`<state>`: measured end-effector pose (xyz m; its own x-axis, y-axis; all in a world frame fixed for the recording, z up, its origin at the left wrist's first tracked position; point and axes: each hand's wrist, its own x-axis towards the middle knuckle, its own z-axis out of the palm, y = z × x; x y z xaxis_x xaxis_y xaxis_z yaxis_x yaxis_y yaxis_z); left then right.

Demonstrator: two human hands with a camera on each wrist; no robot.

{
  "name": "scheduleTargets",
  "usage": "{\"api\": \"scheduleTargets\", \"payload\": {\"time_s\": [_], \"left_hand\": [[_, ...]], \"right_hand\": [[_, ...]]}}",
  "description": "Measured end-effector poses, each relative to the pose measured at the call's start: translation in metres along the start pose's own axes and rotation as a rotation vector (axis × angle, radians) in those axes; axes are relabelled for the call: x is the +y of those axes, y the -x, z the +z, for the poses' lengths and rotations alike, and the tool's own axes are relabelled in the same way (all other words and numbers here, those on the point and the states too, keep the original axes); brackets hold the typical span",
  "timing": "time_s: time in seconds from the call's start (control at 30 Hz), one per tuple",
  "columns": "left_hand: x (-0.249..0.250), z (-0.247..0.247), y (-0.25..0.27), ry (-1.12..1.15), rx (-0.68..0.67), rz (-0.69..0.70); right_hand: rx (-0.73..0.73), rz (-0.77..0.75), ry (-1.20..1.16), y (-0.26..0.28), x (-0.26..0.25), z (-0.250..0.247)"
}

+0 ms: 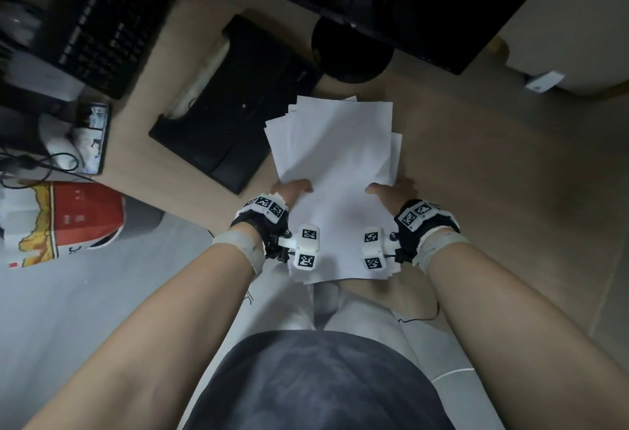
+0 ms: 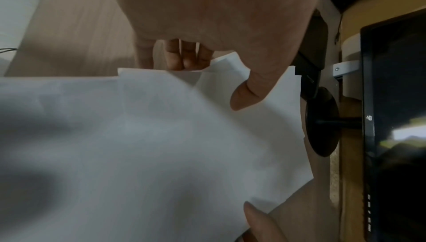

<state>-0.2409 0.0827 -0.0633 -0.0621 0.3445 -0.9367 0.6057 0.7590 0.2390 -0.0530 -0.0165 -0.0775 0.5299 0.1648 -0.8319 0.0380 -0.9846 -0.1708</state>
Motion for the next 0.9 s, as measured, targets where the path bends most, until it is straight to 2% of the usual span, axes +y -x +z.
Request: {"api": "scheduleTargets", "payload": {"time_s": [0.07, 0.17, 0.23, 0.37, 0.5, 0.57, 0.67, 0.8, 0.9], "left_hand": [[0.000, -0.001, -0.005, -0.039, 0.021, 0.016], [-0.005, -0.007, -0.017, 0.023, 0.095, -0.003], [-0.010, -0.007, -0.025, 0.083, 0.071, -0.011], [-0.010, -0.001, -0.013, 0.065, 0.020, -0.025], [-0.007, 0.005, 0.004, 0.015, 0.049, -0.025], [-0.007, 0.007, 0.005, 0.019, 0.069, -0.016], [-0.011, 0.014, -0.009, -0.056, 0.118, 0.035], [-0.012, 0.017, -0.007, -0.094, 0.178, 0.126], [-0.010, 0.013, 0.001, -0.086, 0.130, 0.084]], "right_hand": [[-0.012, -0.027, -0.013, 0.006, -0.007, 0.002], [-0.023, -0.025, -0.014, 0.001, -0.005, 0.004], [-0.046, -0.016, -0.027, -0.002, 0.000, 0.002], [-0.054, 0.037, -0.004, 0.006, -0.004, -0.002], [-0.113, 0.064, -0.021, 0.000, -0.002, -0.004], [-0.064, 0.041, -0.037, -0.001, 0.001, -0.003], [0.009, 0.029, 0.063, 0.007, 0.001, -0.003], [-0.086, 0.001, -0.036, 0.011, -0.005, -0.004], [-0.136, 0.015, -0.103, 0.010, -0.002, -0.006]]}}
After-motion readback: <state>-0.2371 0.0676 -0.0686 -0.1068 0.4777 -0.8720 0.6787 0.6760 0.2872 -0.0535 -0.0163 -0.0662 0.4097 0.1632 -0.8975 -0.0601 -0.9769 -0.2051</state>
